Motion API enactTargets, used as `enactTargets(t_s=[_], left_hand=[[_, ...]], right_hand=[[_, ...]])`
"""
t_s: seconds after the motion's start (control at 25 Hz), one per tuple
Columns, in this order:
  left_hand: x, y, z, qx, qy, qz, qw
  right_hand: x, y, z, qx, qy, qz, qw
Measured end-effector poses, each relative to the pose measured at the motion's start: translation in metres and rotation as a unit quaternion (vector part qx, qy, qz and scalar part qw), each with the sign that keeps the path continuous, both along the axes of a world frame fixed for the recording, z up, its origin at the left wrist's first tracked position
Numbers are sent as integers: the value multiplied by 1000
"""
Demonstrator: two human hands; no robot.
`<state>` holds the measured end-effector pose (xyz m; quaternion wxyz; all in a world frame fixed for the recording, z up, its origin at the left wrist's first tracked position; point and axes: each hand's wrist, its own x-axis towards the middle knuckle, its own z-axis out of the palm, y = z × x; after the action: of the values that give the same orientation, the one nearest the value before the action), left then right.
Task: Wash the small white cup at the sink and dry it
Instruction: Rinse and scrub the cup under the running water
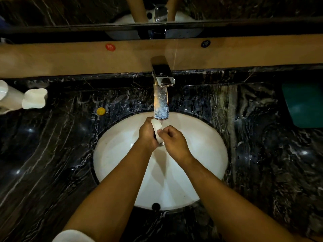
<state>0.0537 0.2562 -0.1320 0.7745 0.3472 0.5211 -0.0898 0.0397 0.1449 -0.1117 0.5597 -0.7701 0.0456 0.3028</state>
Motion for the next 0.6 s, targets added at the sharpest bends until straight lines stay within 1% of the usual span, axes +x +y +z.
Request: enactTargets(t_s=[0.08,0.12,0.24,0.32,0.4,0.44,0.52,0.6], left_hand=[[2,2,0,53,-8,-8,999],[3,2,0,81,-26,-14,996],[4,1,-4,152,-73,-71,983],[3,2,-7,171,-63,-58,982],[2,4,-10,160,-31,-19,986],[2,5,-11,143,-18,-11,989],[0,6,-12,87,-13,-31,996],[-1,7,-10,34,-27,-62,997]], right_hand=[[0,2,2,8,9,-5,1000],[0,2,3,16,17,-6,1000],[4,4,6,45,39,-13,998],[7,3,7,34,30,-13,999],[9,4,8,37,41,-27,998],[9,4,9,55,61,-46,996],[6,5,9,86,90,-78,989],[5,3,8,108,103,-122,981]])
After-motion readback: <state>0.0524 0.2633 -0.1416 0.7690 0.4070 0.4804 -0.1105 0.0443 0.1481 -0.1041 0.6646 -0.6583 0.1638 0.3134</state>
